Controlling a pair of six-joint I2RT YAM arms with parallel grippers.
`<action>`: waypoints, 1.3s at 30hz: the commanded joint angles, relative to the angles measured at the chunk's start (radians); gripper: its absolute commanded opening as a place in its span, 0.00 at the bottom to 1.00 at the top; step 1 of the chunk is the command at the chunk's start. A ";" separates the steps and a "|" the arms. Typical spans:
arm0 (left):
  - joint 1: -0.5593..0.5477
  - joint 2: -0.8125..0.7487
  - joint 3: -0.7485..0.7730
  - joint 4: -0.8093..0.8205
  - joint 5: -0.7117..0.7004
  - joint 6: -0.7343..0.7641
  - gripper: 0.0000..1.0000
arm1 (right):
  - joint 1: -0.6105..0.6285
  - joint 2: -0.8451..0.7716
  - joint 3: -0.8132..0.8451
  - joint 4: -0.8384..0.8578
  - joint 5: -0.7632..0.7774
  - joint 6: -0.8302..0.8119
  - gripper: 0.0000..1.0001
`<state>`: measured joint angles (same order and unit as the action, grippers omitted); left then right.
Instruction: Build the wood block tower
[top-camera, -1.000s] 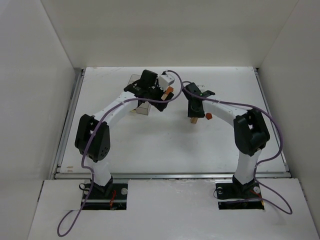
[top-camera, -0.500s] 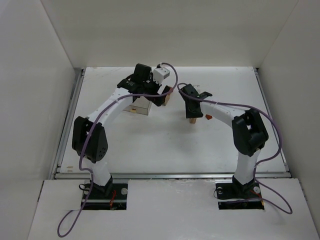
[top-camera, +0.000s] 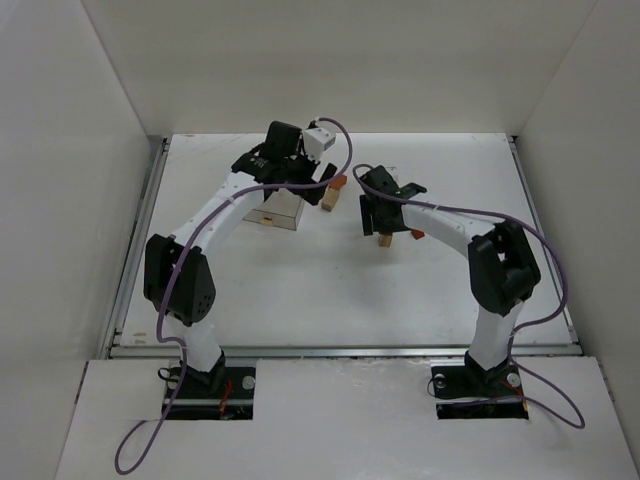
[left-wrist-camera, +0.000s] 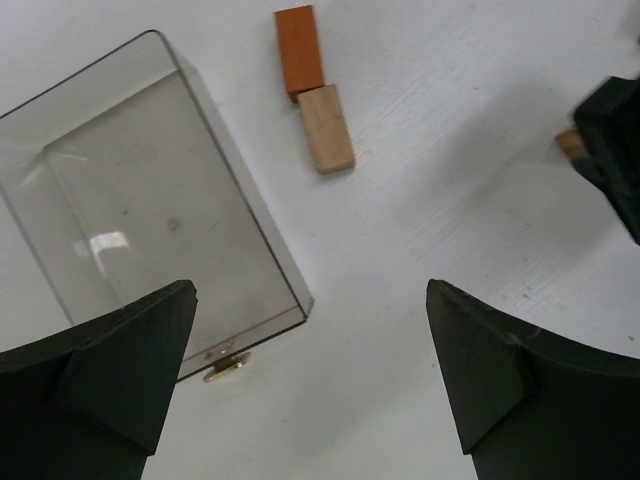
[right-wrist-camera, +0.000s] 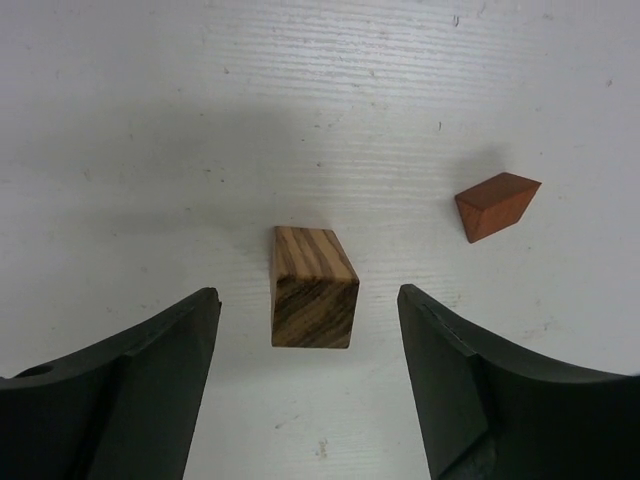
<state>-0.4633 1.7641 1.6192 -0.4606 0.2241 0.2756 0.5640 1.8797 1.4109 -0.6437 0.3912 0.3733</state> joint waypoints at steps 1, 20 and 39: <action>0.000 -0.040 0.024 0.060 -0.174 -0.032 0.99 | 0.007 -0.100 0.036 0.020 -0.002 -0.007 0.78; -0.225 0.280 0.232 0.090 -0.551 0.090 0.90 | -0.293 -0.286 0.022 0.099 -0.299 0.174 0.87; -0.161 0.528 0.309 0.129 -0.454 -0.124 0.76 | -0.386 -0.255 -0.050 0.177 -0.431 0.088 0.87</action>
<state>-0.6426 2.2845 1.9305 -0.3401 -0.2916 0.2043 0.1722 1.6188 1.3575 -0.5190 0.0120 0.4747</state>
